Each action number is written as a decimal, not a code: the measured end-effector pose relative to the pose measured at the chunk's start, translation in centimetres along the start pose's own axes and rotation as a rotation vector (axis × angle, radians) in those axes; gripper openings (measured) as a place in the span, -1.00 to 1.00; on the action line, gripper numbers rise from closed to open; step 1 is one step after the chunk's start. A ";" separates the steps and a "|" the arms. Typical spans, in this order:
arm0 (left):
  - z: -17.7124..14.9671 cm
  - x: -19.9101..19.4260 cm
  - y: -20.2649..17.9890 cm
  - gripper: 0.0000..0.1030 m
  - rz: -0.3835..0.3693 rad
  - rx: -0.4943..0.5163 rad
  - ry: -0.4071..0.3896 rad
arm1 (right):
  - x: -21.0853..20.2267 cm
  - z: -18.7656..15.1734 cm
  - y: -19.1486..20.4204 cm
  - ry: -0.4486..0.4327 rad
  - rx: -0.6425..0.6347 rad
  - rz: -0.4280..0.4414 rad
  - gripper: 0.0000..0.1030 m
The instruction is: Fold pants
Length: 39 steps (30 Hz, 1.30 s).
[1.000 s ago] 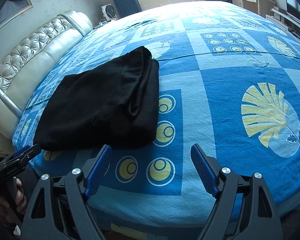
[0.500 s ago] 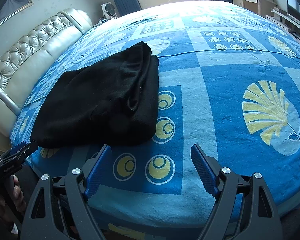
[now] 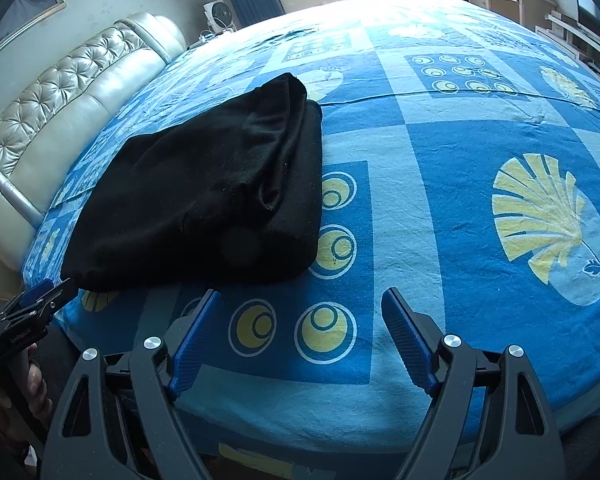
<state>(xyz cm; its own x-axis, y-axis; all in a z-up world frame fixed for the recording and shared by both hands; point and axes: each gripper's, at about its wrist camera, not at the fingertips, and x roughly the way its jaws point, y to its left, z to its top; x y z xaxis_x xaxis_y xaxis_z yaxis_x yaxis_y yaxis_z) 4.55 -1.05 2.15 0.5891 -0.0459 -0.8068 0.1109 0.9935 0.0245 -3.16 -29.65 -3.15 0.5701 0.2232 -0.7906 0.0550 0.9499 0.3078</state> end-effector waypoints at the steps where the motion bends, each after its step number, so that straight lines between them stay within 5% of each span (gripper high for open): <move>1: 0.0 0.0 0.0 0.93 -0.002 0.001 -0.001 | 0.0 0.0 0.0 0.001 0.001 0.000 0.56; 39: -0.3 0.1 -1.0 0.93 0.029 0.049 0.021 | 0.9 -0.3 0.4 0.034 -0.009 0.014 0.56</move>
<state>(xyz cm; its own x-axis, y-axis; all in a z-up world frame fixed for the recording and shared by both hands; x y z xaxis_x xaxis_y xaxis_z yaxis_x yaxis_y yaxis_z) 4.27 -2.03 1.89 0.5758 -0.0143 -0.8175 0.1332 0.9881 0.0765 -2.88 -29.04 -3.93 0.5430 0.2434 -0.8037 0.0398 0.9485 0.3142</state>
